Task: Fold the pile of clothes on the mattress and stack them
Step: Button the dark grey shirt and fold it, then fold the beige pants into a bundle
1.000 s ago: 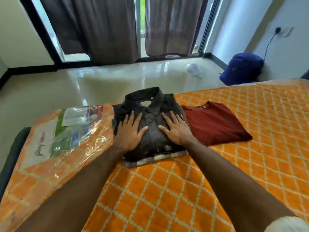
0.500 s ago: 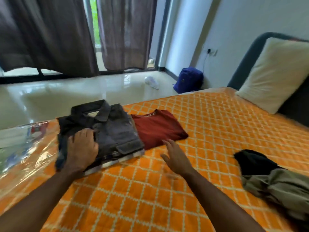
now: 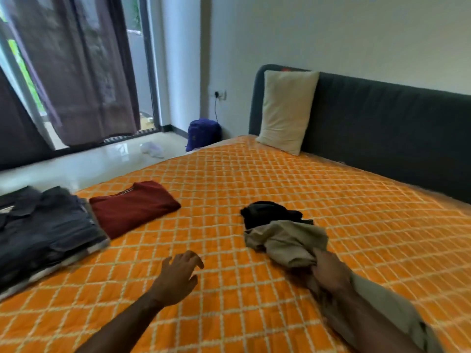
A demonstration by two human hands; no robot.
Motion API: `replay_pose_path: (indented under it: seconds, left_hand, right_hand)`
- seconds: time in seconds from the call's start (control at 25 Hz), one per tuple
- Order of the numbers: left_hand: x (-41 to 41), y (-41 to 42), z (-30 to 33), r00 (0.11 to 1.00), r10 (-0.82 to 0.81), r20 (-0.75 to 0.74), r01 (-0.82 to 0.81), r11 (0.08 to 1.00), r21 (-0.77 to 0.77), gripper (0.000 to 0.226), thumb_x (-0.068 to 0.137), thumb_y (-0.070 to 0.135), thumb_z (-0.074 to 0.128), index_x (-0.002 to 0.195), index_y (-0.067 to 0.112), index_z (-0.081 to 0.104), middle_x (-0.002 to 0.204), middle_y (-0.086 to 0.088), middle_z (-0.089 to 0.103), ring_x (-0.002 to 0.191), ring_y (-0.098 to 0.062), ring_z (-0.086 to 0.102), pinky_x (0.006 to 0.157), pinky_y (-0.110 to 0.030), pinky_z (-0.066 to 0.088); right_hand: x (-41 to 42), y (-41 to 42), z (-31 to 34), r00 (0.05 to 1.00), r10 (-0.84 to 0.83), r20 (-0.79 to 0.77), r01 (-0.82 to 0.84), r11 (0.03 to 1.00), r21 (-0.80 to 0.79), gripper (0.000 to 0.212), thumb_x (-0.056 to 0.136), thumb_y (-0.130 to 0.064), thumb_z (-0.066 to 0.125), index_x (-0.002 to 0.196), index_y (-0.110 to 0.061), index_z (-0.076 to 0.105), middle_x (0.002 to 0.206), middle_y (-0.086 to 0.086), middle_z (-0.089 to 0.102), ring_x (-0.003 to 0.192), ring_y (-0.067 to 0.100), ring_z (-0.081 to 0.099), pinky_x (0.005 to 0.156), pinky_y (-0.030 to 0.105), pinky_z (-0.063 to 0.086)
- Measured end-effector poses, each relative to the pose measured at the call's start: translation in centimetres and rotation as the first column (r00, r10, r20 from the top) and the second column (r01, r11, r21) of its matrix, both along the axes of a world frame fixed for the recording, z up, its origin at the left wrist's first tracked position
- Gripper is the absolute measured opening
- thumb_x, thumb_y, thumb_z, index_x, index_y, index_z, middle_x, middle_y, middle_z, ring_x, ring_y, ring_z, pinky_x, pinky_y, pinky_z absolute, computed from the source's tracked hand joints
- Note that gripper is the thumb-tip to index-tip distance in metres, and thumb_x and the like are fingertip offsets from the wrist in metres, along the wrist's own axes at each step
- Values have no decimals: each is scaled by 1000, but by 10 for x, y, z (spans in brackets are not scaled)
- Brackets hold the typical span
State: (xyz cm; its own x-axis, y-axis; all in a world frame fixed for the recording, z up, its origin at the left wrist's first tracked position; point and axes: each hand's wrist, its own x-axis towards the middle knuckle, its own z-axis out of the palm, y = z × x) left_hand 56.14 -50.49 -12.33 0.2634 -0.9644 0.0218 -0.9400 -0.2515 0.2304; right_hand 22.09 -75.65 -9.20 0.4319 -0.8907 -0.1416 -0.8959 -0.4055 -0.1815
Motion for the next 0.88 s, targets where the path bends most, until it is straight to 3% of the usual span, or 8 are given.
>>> replay_pose_path:
  seconds: [0.12,0.24,0.36,0.44,0.64,0.76,0.84,0.88]
  left_hand:
    - [-44,-16,26,982,-60,-177,72,996,60,41,101,36,55,140,31,42,143,7,41,130,-20,48,100,-41,42]
    - [-86,-16,58,890,-93,-446,91,995,-27,90,91,34,74,157,19,16,153,11,18,138,-8,34,107,-29,40]
    - [-120,-3,84,687,-108,-718,-99,966,-239,56,82,-7,74,130,18,61,124,-3,61,107,8,61,86,-12,49]
    - [-132,7,117,519,-121,-846,-318,892,-322,40,88,-8,64,106,25,77,91,7,72,92,-9,71,68,-14,53]
    - [-107,40,215,219,-296,-930,-667,650,-364,8,95,14,60,102,14,63,89,3,70,82,-12,67,78,-34,52]
    - [-83,79,257,501,-78,-862,-564,726,-394,34,92,25,72,117,8,56,100,-3,65,102,-26,65,73,-27,49]
    - [-58,110,277,792,203,-576,-484,784,-390,47,83,44,79,114,18,54,96,2,61,94,-19,61,73,-30,45]
    - [-47,121,287,815,274,-510,-481,812,-332,55,77,53,81,115,24,53,96,4,60,90,-15,59,75,-32,45]
  right_hand:
    - [20,15,38,899,105,426,-160,982,96,53,88,-17,49,140,-12,58,140,11,61,130,30,56,102,32,44]
    - [29,79,88,698,164,697,-368,917,153,51,91,9,49,127,-24,64,129,-8,65,122,10,59,95,15,43]
    - [32,147,126,438,83,895,-654,712,254,47,97,5,57,137,-21,58,133,-6,65,125,8,60,103,28,48]
    - [32,165,145,295,-60,953,-708,657,261,60,94,-1,64,150,-14,43,142,5,58,127,17,59,104,37,51]
    - [31,190,149,572,18,820,-589,704,396,70,88,-22,78,148,-19,43,138,-5,57,123,11,60,95,32,57]
    - [58,208,130,426,-321,846,-591,609,529,31,95,-3,64,126,1,64,121,19,70,108,32,70,95,46,57]
    - [71,203,133,302,-445,843,-472,698,538,24,96,-2,61,119,2,67,117,23,69,109,41,67,94,50,55]
    - [73,192,137,288,-428,857,-349,786,510,22,97,-6,63,117,0,66,117,22,69,111,43,65,94,51,54]
